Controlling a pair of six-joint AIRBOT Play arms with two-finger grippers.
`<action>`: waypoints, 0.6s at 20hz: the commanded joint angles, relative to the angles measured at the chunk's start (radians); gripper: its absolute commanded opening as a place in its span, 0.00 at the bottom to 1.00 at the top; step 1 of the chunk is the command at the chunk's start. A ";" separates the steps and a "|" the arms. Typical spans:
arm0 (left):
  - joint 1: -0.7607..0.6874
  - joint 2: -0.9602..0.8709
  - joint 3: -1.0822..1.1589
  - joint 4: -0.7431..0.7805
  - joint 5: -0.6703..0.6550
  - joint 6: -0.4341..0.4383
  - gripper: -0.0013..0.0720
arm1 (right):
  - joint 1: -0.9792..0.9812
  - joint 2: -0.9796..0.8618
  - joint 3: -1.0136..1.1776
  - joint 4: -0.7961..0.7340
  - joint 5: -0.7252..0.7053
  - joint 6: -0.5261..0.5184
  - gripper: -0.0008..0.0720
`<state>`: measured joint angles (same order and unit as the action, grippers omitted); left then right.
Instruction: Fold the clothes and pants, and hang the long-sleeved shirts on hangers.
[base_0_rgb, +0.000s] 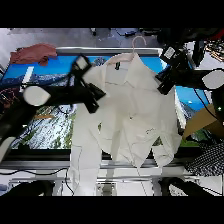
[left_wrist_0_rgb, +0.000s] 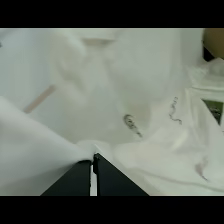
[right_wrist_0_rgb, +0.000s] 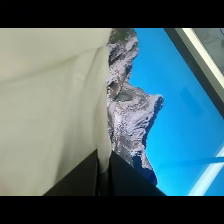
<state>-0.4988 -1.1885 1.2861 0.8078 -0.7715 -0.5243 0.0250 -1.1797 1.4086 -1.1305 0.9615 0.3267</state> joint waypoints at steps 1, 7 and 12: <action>-0.077 -0.097 0.005 -0.008 0.000 -0.001 0.08 | 0.029 -0.001 0.000 0.028 0.006 -0.016 0.08; -0.085 -0.179 0.005 -0.008 -0.064 -0.001 0.08 | 0.033 -0.001 0.000 0.072 -0.097 -0.018 0.08; -0.083 -0.161 0.005 -0.007 -0.052 0.000 0.52 | 0.033 -0.001 0.000 0.113 -0.098 -0.026 0.08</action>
<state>-0.5812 -1.3563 1.2907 0.7975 -0.8211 -0.5255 0.0566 -1.1809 1.4086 -1.0401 0.8688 0.3092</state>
